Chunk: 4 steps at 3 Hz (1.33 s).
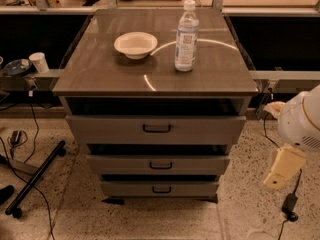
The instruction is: Open bottom drawer
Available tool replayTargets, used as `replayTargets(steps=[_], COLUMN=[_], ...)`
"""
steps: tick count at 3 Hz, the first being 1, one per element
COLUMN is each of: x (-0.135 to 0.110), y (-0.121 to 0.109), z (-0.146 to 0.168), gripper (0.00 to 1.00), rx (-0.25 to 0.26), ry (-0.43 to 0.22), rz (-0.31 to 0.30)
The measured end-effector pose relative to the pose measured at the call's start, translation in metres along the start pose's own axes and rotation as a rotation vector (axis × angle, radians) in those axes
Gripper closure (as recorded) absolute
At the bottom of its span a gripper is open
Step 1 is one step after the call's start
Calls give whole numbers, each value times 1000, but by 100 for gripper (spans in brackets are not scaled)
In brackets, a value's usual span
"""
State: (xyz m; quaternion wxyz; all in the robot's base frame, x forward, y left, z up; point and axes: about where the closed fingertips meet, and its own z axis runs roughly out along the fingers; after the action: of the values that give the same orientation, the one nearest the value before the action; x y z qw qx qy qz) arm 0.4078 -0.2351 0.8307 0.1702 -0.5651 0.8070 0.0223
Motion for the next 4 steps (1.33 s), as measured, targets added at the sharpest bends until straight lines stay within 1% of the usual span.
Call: replayTargets(steps=[1,2,4], x=[5,23,26], y=[4,21,32], z=[12,38,56], gripper=[0,0,0], rx=[-10,-17,-48], ry=[-3,38,24], rz=[7,28,24])
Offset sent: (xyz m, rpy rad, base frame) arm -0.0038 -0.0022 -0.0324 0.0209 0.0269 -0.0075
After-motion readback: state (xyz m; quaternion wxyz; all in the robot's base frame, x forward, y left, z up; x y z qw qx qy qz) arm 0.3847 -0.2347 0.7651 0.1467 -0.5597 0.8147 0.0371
